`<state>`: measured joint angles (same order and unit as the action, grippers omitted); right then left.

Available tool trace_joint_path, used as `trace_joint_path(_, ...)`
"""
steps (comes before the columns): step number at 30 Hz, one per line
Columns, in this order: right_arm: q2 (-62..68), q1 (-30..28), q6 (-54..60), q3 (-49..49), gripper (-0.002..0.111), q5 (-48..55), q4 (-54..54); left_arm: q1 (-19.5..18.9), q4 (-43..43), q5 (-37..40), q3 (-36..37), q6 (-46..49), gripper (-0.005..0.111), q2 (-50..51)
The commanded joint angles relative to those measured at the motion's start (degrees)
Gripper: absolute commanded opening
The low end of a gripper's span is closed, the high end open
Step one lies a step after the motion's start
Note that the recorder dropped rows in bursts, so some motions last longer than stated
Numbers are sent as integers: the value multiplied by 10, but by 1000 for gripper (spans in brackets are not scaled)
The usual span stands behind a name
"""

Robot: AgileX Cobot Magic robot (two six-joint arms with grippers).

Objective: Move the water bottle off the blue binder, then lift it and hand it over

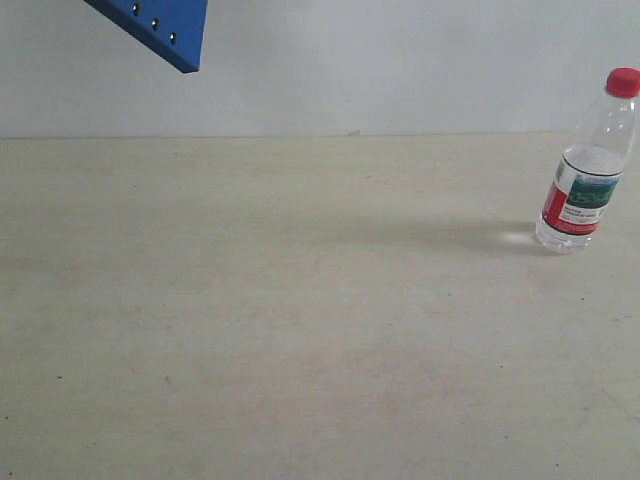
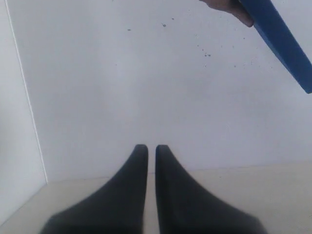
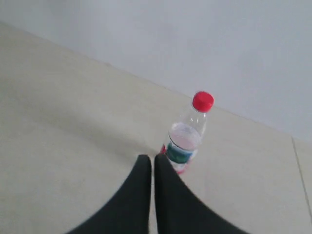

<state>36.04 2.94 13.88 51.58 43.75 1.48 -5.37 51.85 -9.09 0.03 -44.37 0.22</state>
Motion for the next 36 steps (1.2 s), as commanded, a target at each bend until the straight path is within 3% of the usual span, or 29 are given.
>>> trace_joint_path(1,-60,0,-47,-69,0,-111,-80,0,0,-4,0,-5,5,-2)
trace_joint_path(5,-172,0,-47,-150,0,-112,-189,0,0,-4,0,-5,5,-2)
trace_joint_path(13,-360,0,-54,-169,0,62,-107,0,0,-4,0,-5,5,-2)
trace_joint_path(20,-356,0,0,-218,0,-142,-18,0,0,-4,0,-5,5,-2)
trace_joint_path(26,-360,0,-104,-363,0,-216,20,0,0,-4,0,-5,5,-2)
trace_joint_path(32,-360,-2,-106,-479,0,-294,28,0,0,-3,0,-5,5,-2)
trace_joint_path(36,-360,-69,-106,-516,0,-293,17,0,0,-5,0,-5,5,-2)
